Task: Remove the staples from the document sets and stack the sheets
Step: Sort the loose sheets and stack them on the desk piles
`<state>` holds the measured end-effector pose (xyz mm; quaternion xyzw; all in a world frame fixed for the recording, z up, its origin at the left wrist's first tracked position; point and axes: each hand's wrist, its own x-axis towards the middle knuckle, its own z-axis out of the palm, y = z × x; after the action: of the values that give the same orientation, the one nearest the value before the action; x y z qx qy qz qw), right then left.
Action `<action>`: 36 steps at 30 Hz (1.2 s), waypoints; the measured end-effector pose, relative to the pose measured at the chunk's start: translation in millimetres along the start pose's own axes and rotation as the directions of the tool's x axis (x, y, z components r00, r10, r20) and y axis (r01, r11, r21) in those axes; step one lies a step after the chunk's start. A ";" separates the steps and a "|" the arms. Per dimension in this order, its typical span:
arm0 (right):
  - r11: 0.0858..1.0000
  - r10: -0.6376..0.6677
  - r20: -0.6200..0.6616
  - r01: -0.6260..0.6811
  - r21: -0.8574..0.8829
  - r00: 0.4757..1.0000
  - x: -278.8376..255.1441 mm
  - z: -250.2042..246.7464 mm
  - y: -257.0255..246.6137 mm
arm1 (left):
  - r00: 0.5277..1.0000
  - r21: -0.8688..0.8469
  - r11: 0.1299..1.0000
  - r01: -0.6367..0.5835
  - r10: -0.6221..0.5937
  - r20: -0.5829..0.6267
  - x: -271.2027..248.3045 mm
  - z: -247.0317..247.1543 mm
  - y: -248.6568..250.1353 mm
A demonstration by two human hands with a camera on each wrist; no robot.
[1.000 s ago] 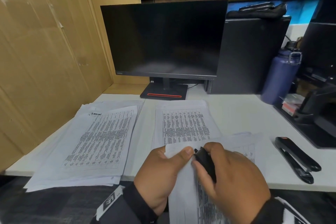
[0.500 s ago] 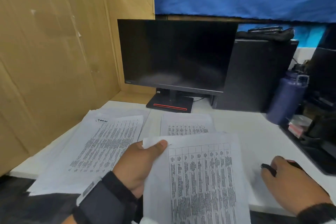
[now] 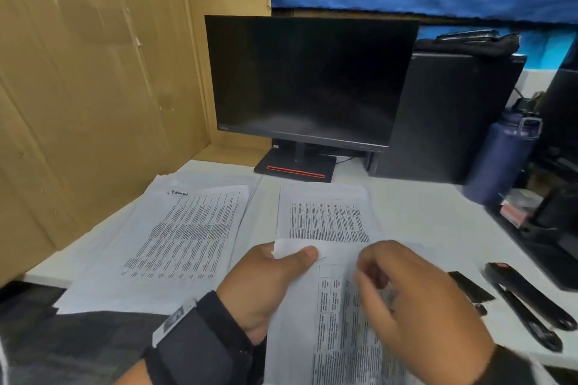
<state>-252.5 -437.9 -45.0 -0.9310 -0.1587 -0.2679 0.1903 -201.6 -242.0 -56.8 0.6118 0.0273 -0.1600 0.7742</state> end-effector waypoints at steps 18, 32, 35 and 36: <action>0.838 0.422 0.227 -0.473 0.271 0.878 35.0 38.3 -34.6 | 0.994 -0.007 0.995 -0.104 0.104 -0.015 2.0 6.1 -10.4; 0.979 -0.143 0.017 0.144 -0.143 0.990 24.8 40.4 -21.3 | 0.998 -0.019 0.998 -0.055 0.054 -0.022 7.0 -5.8 -3.3; 0.959 -0.182 0.013 0.181 -0.218 0.983 31.9 36.1 -20.9 | 0.998 -0.017 0.998 -0.067 0.066 -0.021 5.9 -6.8 -0.4; 0.947 -0.198 0.028 0.199 -0.253 0.980 34.8 33.2 -21.4 | 0.997 -0.018 0.997 -0.071 0.071 -0.023 6.2 -8.1 0.7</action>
<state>-218.4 -397.8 -45.8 -0.9273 -0.2161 -0.3028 0.0414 -194.3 -235.5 -59.7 0.6070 0.0158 -0.1251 0.7846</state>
